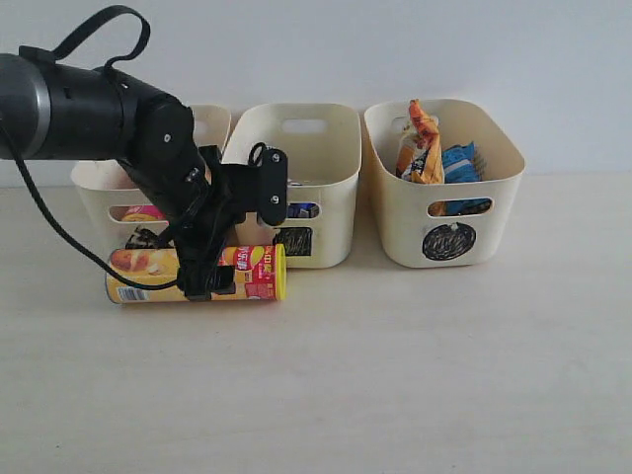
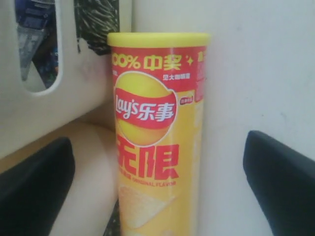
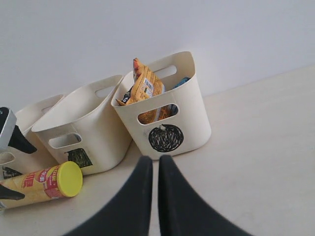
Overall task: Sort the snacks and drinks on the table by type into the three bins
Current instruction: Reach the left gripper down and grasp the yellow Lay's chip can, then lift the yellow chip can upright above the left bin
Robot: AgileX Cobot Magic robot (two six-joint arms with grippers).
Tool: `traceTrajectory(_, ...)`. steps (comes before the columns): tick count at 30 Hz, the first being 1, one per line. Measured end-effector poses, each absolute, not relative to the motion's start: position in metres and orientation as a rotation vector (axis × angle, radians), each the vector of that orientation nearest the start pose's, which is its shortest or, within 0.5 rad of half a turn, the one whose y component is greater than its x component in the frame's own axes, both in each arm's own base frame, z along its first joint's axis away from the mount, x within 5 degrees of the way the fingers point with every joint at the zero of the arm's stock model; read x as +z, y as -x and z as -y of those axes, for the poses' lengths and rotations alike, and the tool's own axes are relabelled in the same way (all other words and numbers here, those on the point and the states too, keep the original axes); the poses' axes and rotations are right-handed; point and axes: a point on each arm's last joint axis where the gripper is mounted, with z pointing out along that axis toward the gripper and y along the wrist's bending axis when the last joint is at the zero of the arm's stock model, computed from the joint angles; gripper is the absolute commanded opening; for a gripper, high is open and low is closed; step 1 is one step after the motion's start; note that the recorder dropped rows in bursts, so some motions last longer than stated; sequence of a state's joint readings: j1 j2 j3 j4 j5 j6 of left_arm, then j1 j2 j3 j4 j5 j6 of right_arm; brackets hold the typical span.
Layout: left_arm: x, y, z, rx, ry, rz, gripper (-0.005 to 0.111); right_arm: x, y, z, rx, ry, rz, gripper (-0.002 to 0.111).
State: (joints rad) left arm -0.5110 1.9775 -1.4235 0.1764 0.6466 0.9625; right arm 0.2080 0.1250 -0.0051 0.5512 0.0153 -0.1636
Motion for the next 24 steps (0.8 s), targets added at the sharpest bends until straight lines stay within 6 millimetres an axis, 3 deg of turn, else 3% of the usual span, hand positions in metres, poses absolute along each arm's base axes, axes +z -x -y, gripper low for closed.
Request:
traceTrajectory(10,0.173,-0.38,0.197,-0.474,2.545,2.402,0.085,0.206,-0.065,-0.015,0.465,-0.14,-1.63,0.001)
traceTrajectory(19,0.154,-0.398,0.175,-0.531,2.5,2.413,0.085,0.206,-0.065,-0.015,0.465,-0.14,-1.63,0.001)
traceTrajectory(24,0.15,-0.403,0.172,-0.544,2.511,2.442,0.085,0.206,-0.065,-0.015,0.465,-0.14,-1.63,0.001)
